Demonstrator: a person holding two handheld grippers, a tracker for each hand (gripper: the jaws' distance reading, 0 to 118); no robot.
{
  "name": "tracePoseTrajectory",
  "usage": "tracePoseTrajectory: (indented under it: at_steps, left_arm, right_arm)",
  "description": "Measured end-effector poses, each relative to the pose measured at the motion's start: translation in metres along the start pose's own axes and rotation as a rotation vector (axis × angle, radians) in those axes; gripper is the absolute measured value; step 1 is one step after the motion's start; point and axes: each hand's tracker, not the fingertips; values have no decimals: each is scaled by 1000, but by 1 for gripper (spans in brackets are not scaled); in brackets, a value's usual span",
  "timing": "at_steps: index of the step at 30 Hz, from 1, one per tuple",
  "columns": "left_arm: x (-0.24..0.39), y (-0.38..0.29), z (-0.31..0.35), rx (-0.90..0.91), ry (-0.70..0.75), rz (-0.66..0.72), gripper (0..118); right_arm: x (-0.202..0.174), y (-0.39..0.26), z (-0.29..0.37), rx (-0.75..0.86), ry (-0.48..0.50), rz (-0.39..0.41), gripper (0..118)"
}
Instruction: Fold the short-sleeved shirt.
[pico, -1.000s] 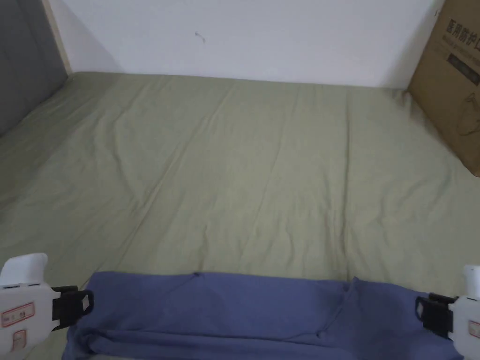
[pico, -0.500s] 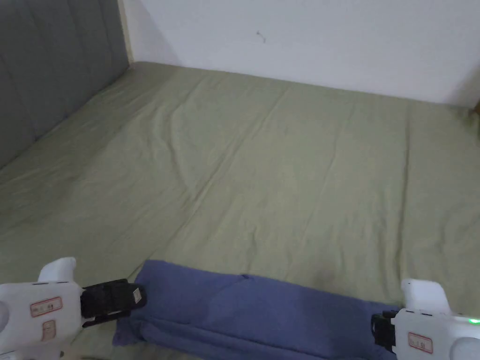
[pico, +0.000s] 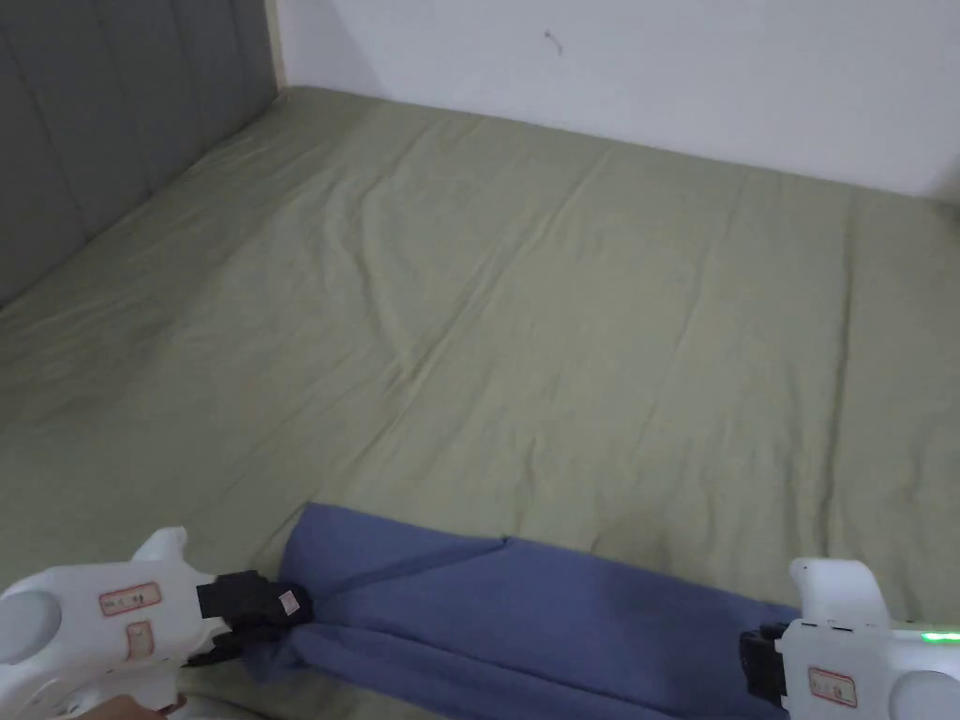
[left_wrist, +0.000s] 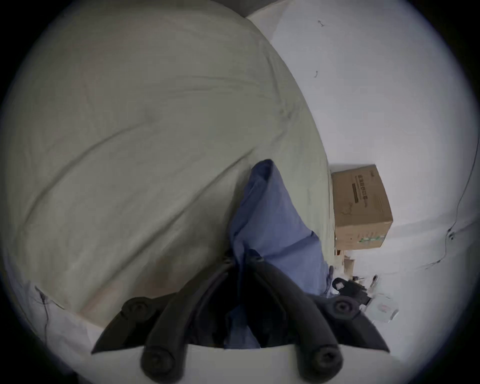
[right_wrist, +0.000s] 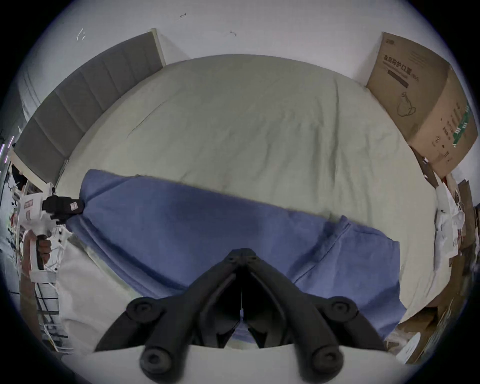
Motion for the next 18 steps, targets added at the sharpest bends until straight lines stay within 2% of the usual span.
tracePoseTrajectory:
  at_steps: [4, 12, 15, 18]
  left_arm:
    - [-3, 8, 12, 0, -25, 35, 5]
    - [0, 22, 29, 15, -42, -9, 5]
    - [-5, 32, 38, 28, 32, -39, 5]
    - [-16, 42, 52, 48, 38, -22, 5]
  right_arm:
    - [10, -4, 0, -5, 4, -27, 0]
    - [31, -14, 1, -22, -12, -97, 0]
    - [37, -17, 3, -20, -20, -110, 0]
    - [44, -19, 5, -21, -24, -124, 0]
